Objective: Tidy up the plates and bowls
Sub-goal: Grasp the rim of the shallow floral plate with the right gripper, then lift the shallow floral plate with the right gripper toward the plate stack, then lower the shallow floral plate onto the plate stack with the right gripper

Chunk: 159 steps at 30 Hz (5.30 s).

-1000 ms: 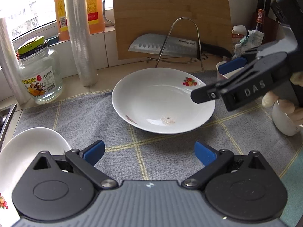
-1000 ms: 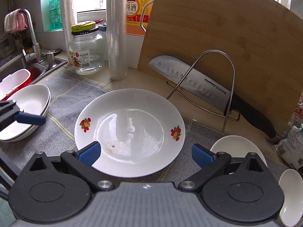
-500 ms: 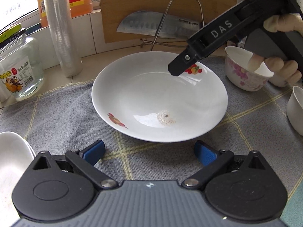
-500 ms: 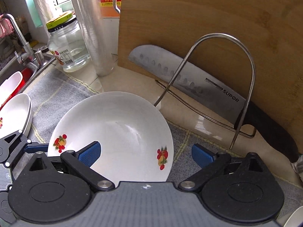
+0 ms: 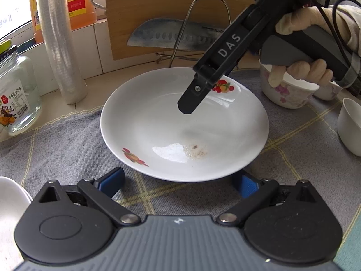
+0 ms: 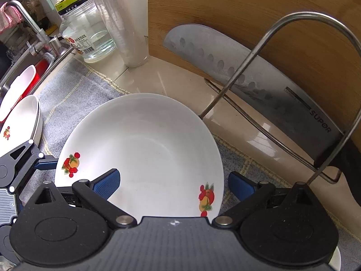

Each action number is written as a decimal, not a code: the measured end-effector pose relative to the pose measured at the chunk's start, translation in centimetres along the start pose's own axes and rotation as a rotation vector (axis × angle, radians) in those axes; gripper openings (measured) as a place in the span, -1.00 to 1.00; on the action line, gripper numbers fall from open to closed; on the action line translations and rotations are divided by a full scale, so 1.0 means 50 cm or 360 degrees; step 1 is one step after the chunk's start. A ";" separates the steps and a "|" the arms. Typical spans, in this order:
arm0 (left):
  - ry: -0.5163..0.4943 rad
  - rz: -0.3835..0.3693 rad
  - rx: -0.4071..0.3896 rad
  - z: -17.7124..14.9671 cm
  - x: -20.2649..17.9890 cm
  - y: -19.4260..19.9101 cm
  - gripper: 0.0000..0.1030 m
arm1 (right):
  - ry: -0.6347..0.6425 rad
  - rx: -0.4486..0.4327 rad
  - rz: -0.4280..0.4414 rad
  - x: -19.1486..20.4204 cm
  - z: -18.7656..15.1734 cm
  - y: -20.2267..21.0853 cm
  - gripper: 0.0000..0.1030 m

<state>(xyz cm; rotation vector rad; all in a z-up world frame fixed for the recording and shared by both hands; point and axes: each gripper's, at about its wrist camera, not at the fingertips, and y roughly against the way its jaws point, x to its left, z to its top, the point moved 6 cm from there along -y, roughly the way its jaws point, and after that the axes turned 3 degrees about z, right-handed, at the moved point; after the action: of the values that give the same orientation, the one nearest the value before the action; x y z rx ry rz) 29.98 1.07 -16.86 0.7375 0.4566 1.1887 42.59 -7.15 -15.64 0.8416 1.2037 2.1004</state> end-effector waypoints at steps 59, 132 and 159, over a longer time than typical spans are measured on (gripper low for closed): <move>-0.0106 0.0052 -0.0065 0.014 -0.013 0.080 0.94 | 0.0136 0.0004 0.0179 0.074 0.018 0.046 0.90; 0.0211 0.0263 0.0071 -0.205 0.212 0.348 0.94 | 0.0449 0.0085 0.0348 0.556 0.075 -0.069 0.90; 0.0331 0.0244 0.0137 -0.213 0.235 0.341 0.94 | 0.0558 0.0159 0.0293 0.581 0.084 -0.120 0.90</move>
<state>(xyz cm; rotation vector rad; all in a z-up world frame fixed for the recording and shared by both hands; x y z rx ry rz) 15.33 18.21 -11.16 0.7355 0.6363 1.4039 28.18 18.92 -12.39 0.6648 1.4683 2.4275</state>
